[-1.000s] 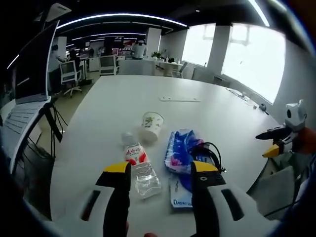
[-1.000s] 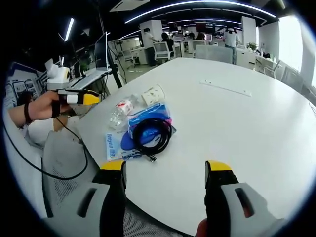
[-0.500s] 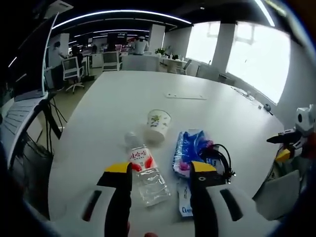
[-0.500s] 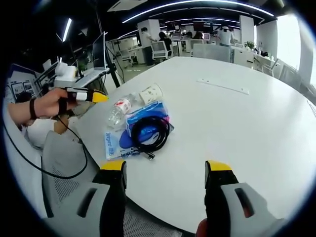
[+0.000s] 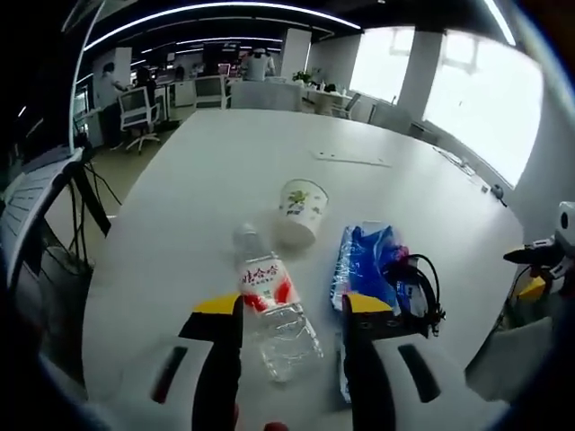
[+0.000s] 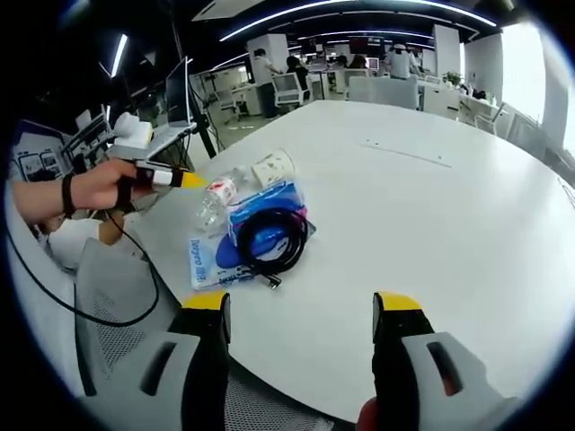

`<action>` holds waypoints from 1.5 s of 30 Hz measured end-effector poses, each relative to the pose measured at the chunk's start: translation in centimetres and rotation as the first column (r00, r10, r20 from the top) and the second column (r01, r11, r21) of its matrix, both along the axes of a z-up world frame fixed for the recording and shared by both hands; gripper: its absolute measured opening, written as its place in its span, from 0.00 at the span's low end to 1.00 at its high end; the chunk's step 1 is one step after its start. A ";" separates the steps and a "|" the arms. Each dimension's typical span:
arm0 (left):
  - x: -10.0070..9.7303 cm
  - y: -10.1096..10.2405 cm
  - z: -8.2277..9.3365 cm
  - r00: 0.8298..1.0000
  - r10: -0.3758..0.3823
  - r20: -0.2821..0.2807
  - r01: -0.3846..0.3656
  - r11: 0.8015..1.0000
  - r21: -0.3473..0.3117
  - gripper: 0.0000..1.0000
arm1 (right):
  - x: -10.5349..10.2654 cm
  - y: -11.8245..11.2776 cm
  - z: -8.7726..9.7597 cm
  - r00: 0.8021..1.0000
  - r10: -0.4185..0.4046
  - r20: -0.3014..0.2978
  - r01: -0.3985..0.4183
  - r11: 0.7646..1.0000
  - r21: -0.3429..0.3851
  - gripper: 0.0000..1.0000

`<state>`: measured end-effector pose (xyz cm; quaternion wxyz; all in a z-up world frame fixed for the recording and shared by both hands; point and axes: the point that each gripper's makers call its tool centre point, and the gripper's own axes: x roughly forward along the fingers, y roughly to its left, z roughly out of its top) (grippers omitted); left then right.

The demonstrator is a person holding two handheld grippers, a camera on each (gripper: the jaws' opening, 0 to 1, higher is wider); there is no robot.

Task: Arrange the tabletop items into an orderly group along one side of the table until the central work area is clear of visible clutter.

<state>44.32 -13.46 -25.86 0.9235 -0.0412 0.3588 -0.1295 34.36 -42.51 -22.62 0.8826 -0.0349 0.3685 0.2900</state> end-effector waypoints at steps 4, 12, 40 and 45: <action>0.9 0.3 -0.7 0.999 0.028 -0.030 -0.029 1.000 -0.007 0.44 | 0.2 -0.2 -0.1 1.000 -0.009 -0.002 0.009 1.000 0.000 0.63; 2.2 0.4 -2.0 0.994 0.041 -0.101 -0.041 0.999 0.005 0.44 | 0.5 -0.6 -0.1 1.000 -0.013 -0.007 0.013 1.000 -0.005 0.63; 1.3 0.5 -5.6 0.968 0.083 -0.238 -0.078 0.996 0.032 0.40 | 0.5 -0.6 -0.3 1.000 -0.001 -0.017 0.000 0.999 -0.044 0.63; 0.8 1.2 -5.6 0.968 0.082 -0.236 -0.075 0.996 0.038 0.38 | 0.6 -0.4 -0.3 1.000 0.003 -0.014 -0.004 0.999 -0.043 0.63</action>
